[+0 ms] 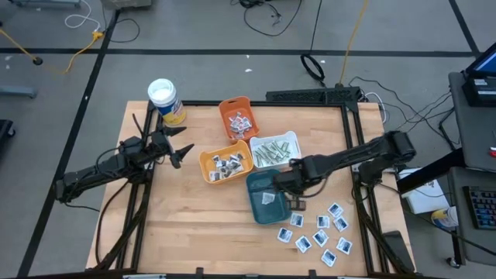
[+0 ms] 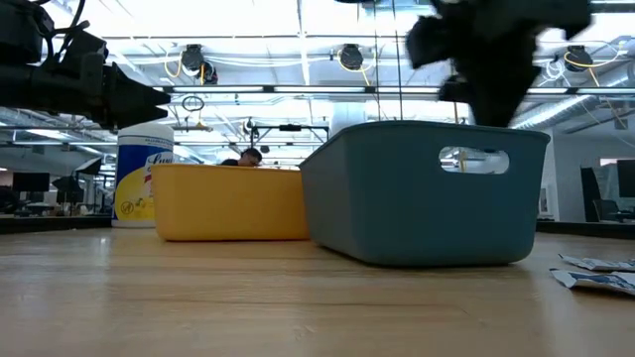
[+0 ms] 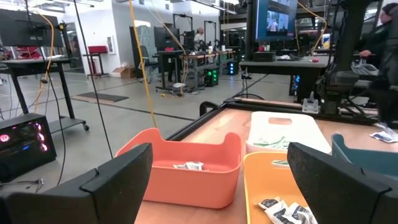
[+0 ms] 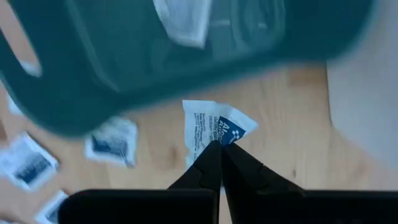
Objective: Pick & Place First Aid Supplies
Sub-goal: Put the blue alcohol pad into the blue bin
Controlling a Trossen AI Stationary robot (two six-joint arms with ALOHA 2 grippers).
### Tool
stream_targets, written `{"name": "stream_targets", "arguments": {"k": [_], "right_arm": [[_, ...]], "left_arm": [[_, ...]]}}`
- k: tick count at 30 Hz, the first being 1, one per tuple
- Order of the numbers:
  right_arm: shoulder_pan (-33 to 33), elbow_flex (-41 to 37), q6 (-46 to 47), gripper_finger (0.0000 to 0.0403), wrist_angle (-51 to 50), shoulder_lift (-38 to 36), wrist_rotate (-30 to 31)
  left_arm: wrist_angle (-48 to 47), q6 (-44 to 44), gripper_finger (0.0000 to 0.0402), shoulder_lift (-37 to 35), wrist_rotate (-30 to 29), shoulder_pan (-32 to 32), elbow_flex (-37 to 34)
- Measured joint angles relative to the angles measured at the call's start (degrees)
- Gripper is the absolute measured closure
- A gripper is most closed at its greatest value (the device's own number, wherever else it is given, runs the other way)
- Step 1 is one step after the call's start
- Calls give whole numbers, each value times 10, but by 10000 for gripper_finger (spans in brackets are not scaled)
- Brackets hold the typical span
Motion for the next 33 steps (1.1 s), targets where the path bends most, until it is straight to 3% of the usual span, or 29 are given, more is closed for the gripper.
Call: {"name": "stream_targets", "arguments": {"k": [11,27,33], "right_arm": [[-13,184,-28,403,-1,137,-2],[-8,182,-39,398,37,206,0],[-12,182,-45,349,40,205,-17]], "left_arm": [[0,0,23,0,0,0,0],[0,0,23,0,0,0,0],[0,0,23,0,0,0,0]]}}
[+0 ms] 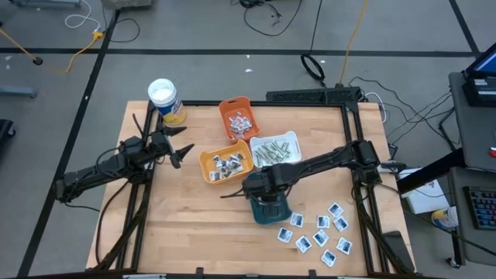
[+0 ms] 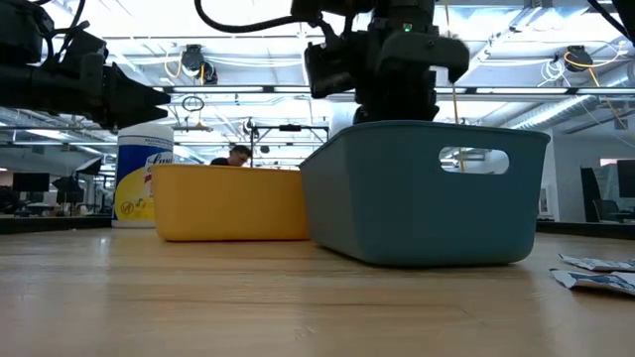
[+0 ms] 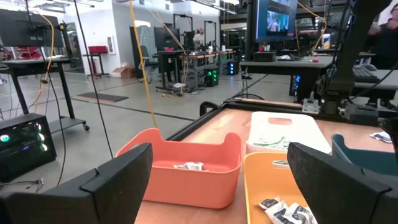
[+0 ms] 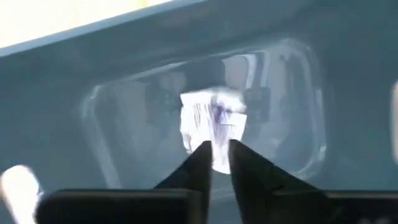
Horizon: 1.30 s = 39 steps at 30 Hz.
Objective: Pick & Place First Aid Supplies
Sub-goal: Put the blue alcohol pad into the blue bin
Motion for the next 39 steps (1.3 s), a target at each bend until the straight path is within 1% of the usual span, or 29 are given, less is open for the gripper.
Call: {"name": "stream_targets", "arguments": {"k": [4,7,9,11,17,21,27,34,39], "right_arm": [[-3,0,5,276,-1,0,5],[-5,0,29,226,-1,-2,16],[-10,0,61,206,-5,-12,17],[-16,0,106,195,-10,-25,16],[-32,1,262,197,-46,-48,14],[-35,-9,309,203,-64,-70,15],[-12,-107,365,204,-57,-143,15],[43,-227,427,204,-57,-242,14],[86,-305,475,204,-58,-298,-10]], "left_arm": [[0,0,23,0,0,0,0],[0,0,23,0,0,0,0],[0,0,23,0,0,0,0],[0,0,23,0,0,0,0],[0,0,23,0,0,0,0],[0,0,23,0,0,0,0],[0,0,23,0,0,0,0],[0,0,23,0,0,0,0],[0,0,23,0,0,0,0]]}}
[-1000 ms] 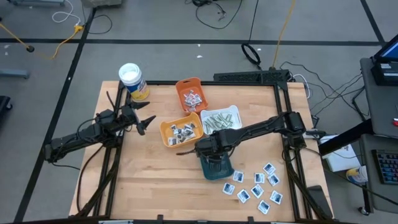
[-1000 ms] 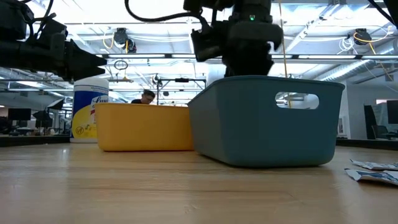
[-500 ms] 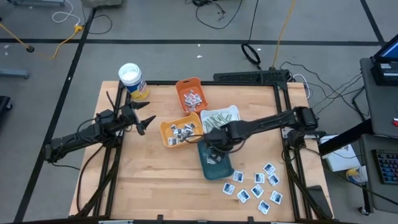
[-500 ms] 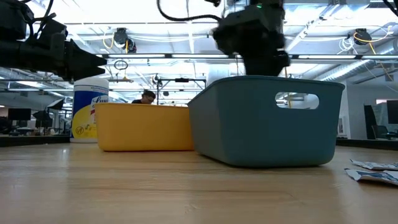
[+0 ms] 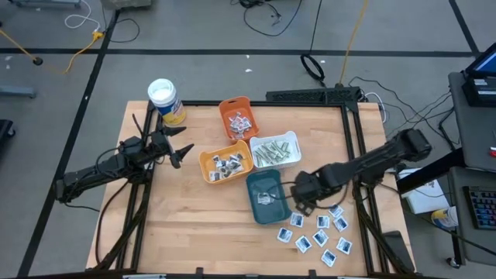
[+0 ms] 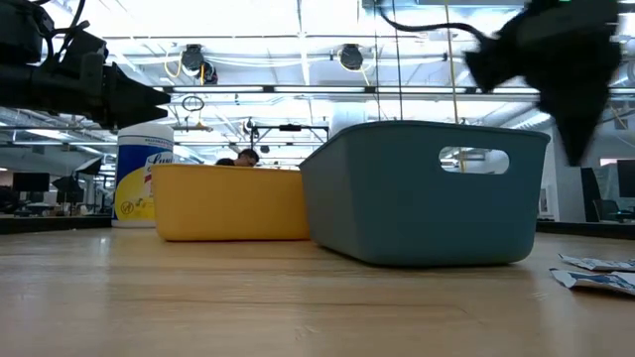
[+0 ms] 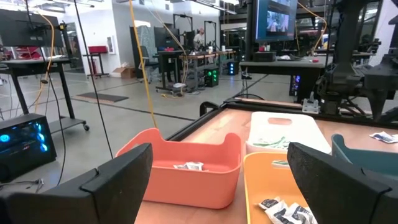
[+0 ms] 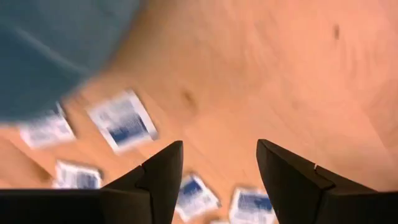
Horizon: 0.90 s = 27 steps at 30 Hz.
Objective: Pick & Place First Aid Supplies
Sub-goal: Put the blue alcohol pad into the blue bin
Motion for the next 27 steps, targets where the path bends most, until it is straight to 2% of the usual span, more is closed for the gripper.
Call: {"name": "stream_targets", "arguments": {"k": [11,21,27], "right_arm": [[71,-99,72,204,-2,-84,-19],[112,-174,135,204,13,-104,-38],[132,-230,152,204,82,-103,-74]], "left_arm": [[0,0,23,0,0,0,0],[0,0,23,0,0,0,0],[0,0,23,0,0,0,0]]}}
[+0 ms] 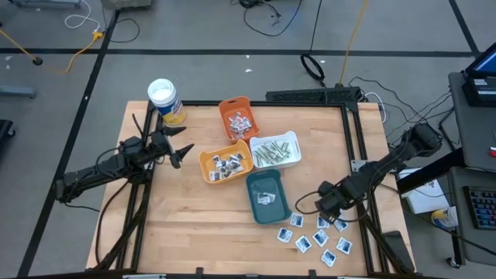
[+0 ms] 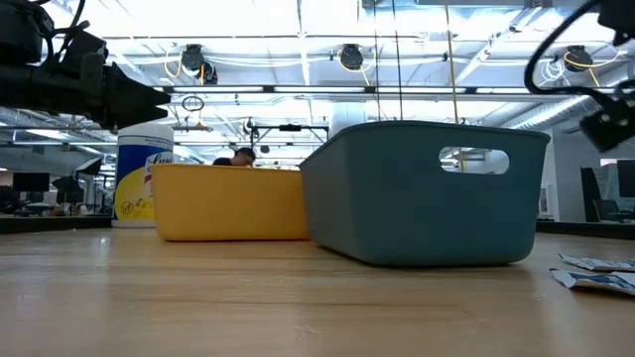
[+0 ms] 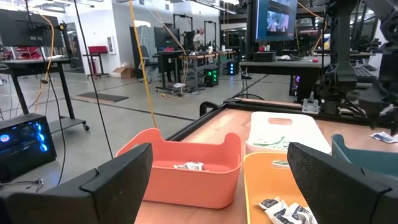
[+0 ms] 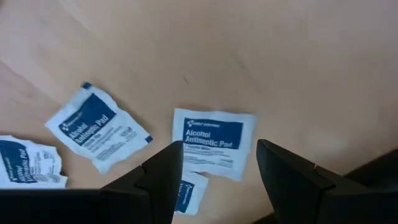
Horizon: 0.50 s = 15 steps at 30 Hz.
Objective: Pick & Place First Aid Supplies
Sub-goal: Put the blue alcohol pad into the blue bin
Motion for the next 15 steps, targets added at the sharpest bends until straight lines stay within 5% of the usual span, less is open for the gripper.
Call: {"name": "stream_targets", "arguments": {"k": [10,15], "right_arm": [[8,-53,10,212,88,-1,-33],[7,-60,10,280,92,-2,-41]], "left_arm": [[0,0,23,0,0,0,0],[0,0,23,0,0,0,0]]}}
